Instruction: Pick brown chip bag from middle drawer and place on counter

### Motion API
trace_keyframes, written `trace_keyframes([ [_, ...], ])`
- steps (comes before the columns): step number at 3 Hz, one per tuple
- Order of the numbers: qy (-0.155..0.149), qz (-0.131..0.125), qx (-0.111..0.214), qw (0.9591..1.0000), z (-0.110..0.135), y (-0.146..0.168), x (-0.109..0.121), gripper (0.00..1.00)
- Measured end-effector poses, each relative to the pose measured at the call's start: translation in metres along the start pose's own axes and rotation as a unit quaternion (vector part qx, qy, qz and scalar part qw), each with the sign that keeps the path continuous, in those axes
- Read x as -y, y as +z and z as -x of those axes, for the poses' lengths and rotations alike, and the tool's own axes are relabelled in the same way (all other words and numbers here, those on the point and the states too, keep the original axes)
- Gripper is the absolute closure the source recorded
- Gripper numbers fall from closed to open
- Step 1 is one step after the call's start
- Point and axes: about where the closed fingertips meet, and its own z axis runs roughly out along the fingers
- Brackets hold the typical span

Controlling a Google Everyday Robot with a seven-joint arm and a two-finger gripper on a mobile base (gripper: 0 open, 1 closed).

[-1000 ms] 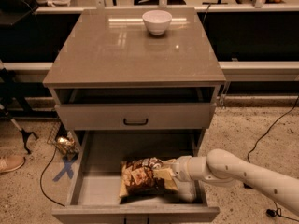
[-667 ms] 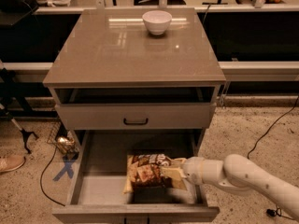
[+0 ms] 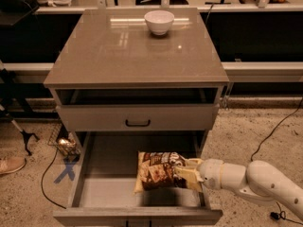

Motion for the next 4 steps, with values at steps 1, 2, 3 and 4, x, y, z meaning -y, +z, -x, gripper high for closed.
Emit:
trace_keyframes([
  [1,0.000,0.000,0.000,1.0000,0.000,0.000,0.000,1.00],
  [2,-0.027,0.014,0.035,0.9989,0.032,-0.028,-0.012,1.00],
  [3,-0.074,0.026,0.089,0.9930,0.079,-0.071,-0.032,1.00],
  [4,-0.118,0.046,0.134,0.9830,0.122,-0.104,-0.050,1.00],
])
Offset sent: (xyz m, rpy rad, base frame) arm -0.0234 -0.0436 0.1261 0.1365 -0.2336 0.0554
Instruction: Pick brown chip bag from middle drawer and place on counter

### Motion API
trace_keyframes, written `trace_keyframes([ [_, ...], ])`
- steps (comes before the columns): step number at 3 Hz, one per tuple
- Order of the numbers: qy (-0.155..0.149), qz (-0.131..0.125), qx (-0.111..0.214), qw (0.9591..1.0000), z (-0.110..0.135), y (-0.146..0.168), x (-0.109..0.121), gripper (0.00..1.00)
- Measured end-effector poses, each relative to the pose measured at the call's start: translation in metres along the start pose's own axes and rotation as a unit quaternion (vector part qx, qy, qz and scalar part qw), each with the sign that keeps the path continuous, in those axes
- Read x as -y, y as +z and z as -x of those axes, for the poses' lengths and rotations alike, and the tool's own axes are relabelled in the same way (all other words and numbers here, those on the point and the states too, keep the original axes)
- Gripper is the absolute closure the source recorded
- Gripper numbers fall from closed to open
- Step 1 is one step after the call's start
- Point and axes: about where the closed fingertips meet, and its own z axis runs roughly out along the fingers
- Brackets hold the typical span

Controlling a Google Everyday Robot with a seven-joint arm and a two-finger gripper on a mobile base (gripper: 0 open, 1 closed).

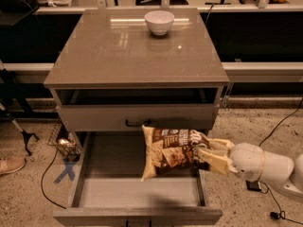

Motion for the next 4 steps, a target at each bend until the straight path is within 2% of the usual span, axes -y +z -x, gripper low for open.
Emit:
trace_keyframes([
  [1,-0.039,0.028,0.039,0.9981,0.047,-0.011,-0.009,1.00],
  [3,-0.048,0.039,0.057,0.9965,0.061,-0.011,-0.014,1.00],
  [4,-0.094,0.033,0.118,0.9880,0.128,-0.030,-0.023,1.00],
])
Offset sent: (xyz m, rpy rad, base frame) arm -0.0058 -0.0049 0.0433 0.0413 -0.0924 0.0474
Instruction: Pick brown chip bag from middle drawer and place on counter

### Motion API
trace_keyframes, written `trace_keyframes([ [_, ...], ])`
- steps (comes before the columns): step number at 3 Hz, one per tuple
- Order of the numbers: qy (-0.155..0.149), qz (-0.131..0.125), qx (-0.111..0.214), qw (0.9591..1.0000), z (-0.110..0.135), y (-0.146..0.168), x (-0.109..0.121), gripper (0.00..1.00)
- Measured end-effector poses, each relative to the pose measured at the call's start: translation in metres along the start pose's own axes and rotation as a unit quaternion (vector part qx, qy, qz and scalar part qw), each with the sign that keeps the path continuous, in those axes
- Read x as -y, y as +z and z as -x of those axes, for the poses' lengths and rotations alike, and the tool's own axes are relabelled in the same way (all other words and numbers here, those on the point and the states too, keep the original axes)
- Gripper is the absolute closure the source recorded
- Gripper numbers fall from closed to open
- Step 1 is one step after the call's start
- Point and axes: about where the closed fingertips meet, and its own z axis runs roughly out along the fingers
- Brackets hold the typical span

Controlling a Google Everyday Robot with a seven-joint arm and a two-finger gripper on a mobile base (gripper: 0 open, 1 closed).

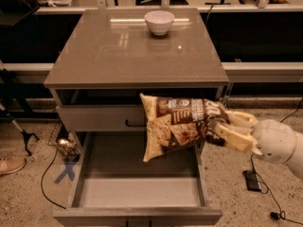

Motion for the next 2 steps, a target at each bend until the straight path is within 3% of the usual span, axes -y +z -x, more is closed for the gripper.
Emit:
trace_keyframes([
  [1,-0.051,-0.026,0.069,0.9960,0.087,0.017,0.013,1.00],
  [2,-0.065,-0.064,0.096,0.9912,0.123,0.031,0.033,1.00],
])
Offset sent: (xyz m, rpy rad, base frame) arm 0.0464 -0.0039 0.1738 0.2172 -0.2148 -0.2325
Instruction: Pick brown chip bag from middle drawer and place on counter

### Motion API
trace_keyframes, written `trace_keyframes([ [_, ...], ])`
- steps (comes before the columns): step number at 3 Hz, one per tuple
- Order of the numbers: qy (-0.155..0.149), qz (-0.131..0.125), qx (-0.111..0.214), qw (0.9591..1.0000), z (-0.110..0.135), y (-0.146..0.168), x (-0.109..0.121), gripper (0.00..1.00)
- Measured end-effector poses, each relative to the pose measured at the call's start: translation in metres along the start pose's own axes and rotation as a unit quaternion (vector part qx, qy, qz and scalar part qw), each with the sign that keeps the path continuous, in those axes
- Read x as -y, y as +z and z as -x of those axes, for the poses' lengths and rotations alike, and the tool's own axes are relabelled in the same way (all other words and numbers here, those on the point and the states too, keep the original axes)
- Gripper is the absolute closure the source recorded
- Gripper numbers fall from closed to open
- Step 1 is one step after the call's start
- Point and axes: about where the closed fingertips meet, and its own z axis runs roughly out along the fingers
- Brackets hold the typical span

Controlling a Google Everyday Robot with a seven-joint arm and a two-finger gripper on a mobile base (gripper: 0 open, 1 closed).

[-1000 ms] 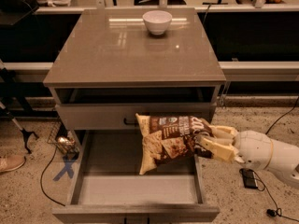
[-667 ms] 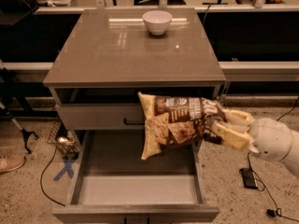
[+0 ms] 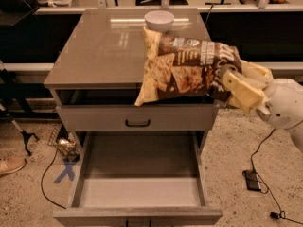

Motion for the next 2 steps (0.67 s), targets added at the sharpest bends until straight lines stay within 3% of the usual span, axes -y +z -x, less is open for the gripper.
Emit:
trace_keyframes([
  [1,0.002,-0.054,0.001,0.9985,0.009,0.043,0.042,1.00],
  [2,0.005,-0.083,-0.016,0.9964,0.000,0.073,0.071,1.00],
])
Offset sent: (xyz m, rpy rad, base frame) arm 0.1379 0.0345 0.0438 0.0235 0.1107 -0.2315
